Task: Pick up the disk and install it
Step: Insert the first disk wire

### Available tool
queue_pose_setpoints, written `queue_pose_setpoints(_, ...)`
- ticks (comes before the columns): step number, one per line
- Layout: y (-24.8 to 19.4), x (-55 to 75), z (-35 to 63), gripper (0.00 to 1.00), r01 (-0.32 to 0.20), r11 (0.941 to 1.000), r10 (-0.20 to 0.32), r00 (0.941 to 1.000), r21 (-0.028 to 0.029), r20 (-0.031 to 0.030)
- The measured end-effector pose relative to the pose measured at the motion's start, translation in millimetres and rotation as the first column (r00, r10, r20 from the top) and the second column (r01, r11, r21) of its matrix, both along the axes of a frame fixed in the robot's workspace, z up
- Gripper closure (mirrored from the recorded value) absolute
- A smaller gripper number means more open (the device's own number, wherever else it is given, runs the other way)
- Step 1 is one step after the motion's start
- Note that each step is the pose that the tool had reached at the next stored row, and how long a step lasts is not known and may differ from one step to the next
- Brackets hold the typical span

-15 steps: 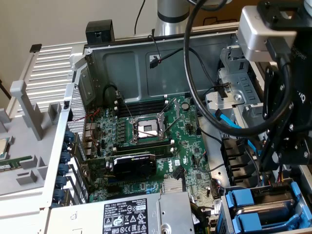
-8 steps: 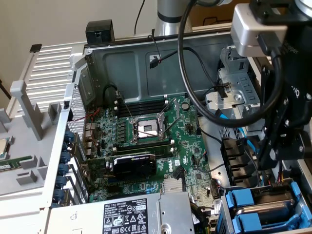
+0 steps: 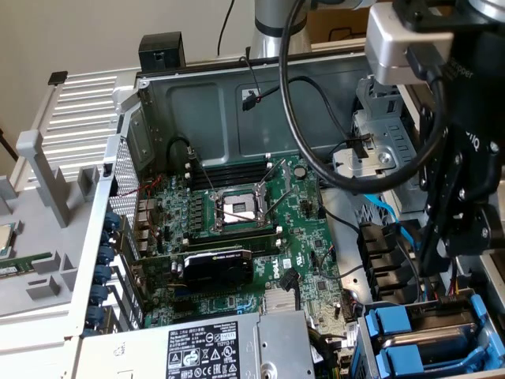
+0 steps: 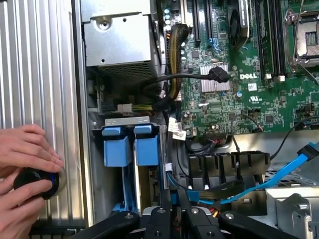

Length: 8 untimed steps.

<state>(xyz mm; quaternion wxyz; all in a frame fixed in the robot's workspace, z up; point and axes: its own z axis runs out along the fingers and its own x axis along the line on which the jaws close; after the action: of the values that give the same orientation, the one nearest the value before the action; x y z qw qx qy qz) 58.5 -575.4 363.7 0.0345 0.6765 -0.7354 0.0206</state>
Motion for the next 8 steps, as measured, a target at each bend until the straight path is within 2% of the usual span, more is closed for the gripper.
queue_pose_setpoints(2,0.1,-1.5,1.4,0.84,0.000,1.0000,0.000,1.0000,-0.0057,0.0071)
queue_pose_setpoints(4,0.2,-3.1,3.0,0.84,0.000,1.0000,0.000,0.9999,-0.0090,0.0132)
queue_pose_setpoints(8,-0.2,-4.5,6.2,0.84,0.000,0.9999,0.000,0.9998,-0.0106,0.0222)
